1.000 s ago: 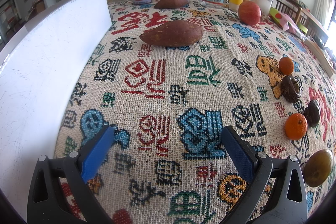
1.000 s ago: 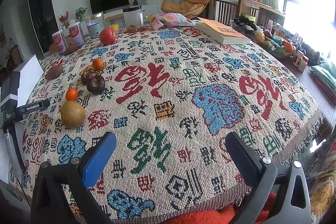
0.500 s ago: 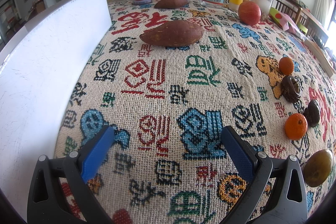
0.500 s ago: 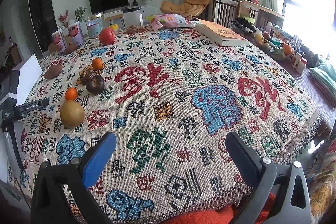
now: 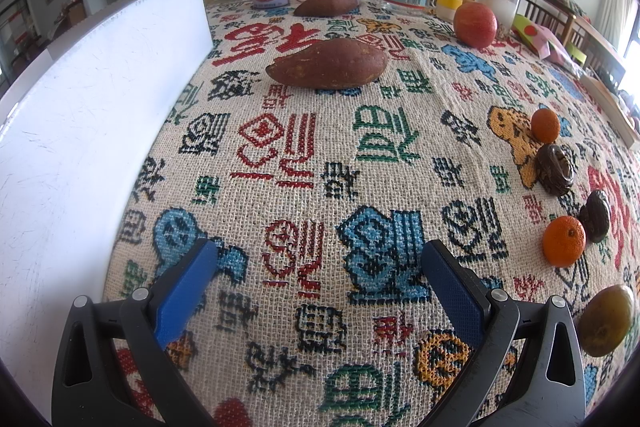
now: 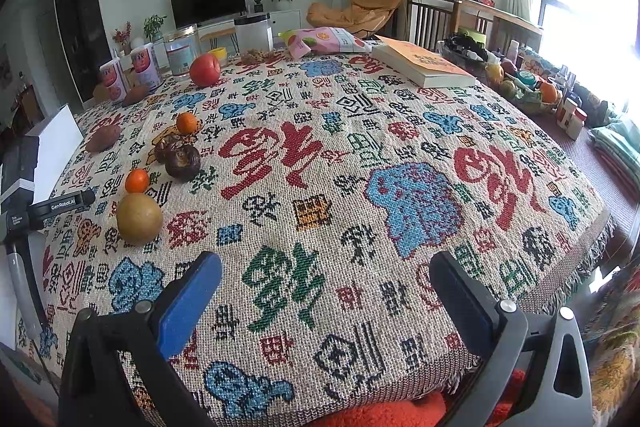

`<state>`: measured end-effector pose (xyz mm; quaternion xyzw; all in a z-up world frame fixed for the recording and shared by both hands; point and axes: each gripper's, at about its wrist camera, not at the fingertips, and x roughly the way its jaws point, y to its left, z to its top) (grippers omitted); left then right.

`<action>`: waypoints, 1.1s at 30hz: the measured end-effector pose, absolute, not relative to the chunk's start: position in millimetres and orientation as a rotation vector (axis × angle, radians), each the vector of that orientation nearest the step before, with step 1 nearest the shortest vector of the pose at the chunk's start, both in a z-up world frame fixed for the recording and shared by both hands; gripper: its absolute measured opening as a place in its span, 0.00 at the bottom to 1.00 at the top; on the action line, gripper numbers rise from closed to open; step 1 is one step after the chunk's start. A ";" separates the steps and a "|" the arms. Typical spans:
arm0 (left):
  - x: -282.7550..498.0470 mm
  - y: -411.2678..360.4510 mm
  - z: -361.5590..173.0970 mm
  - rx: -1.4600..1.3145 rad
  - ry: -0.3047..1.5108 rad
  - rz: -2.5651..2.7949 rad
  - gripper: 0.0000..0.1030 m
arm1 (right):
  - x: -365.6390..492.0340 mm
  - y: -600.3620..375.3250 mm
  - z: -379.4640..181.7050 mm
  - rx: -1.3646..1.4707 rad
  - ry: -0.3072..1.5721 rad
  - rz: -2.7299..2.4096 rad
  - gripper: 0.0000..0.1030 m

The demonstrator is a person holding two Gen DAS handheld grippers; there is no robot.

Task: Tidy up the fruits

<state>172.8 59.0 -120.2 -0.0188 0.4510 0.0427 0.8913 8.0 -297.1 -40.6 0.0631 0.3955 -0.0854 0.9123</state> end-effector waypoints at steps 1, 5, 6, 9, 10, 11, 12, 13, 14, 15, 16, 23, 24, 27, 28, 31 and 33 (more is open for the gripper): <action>172.8 59.0 -120.9 -0.039 0.936 0.089 1.00 | 8.0 -297.2 -40.6 0.131 0.814 -0.175 1.00; 172.8 59.0 -120.3 -0.039 0.936 0.089 1.00 | 8.5 -298.2 -41.3 0.135 0.818 -0.171 1.00; 172.8 59.0 -120.8 -0.039 0.936 0.089 0.99 | 8.9 -298.4 -41.4 0.136 0.819 -0.170 1.00; 172.8 59.0 -120.6 -0.039 0.936 0.089 1.00 | 9.3 -297.5 -41.8 0.137 0.819 -0.167 1.00; 172.8 59.0 -120.1 -0.039 0.936 0.089 1.00 | 9.4 -297.5 -41.8 0.136 0.820 -0.167 1.00; 172.9 59.0 -119.9 -0.039 0.936 0.089 1.00 | 9.6 -297.4 -42.0 0.136 0.821 -0.167 1.00; 172.9 59.0 -119.8 -0.039 0.936 0.089 0.99 | 9.9 -297.2 -42.2 0.135 0.823 -0.166 1.00; 172.9 59.0 -119.9 -0.039 0.936 0.089 0.99 | 10.3 -296.9 -42.5 0.133 0.824 -0.166 1.00; 172.9 59.0 -119.7 -0.039 0.936 0.089 0.99 | 10.3 -296.8 -42.9 0.132 0.824 -0.166 1.00; 172.9 59.0 -120.5 -0.039 0.936 0.089 0.99 | 10.3 -296.7 -42.8 0.132 0.823 -0.167 1.00; 172.9 59.0 -120.3 -0.039 0.936 0.089 0.99 | 10.4 -296.6 -42.8 0.132 0.822 -0.167 1.00; 173.0 59.0 -120.3 -0.039 0.936 0.089 0.99 | 10.5 -297.1 -43.3 0.134 0.823 -0.164 1.00; 173.0 59.0 -120.4 -0.039 0.936 0.089 1.00 | 10.8 -297.2 -43.5 0.134 0.824 -0.163 1.00; 173.1 59.1 -121.0 -0.039 0.936 0.089 1.00 | 11.1 -297.2 -43.6 0.133 0.825 -0.162 1.00; 173.0 59.0 -120.4 -0.039 0.936 0.089 1.00 | 11.2 -297.4 -43.7 0.134 0.824 -0.160 1.00; 173.1 59.0 -120.2 -0.038 0.936 0.089 1.00 | 11.0 -297.6 -43.9 0.136 0.825 -0.156 1.00; 173.0 59.0 -120.1 -0.038 0.936 0.089 1.00 | 10.8 -297.9 -43.6 0.139 0.823 -0.155 1.00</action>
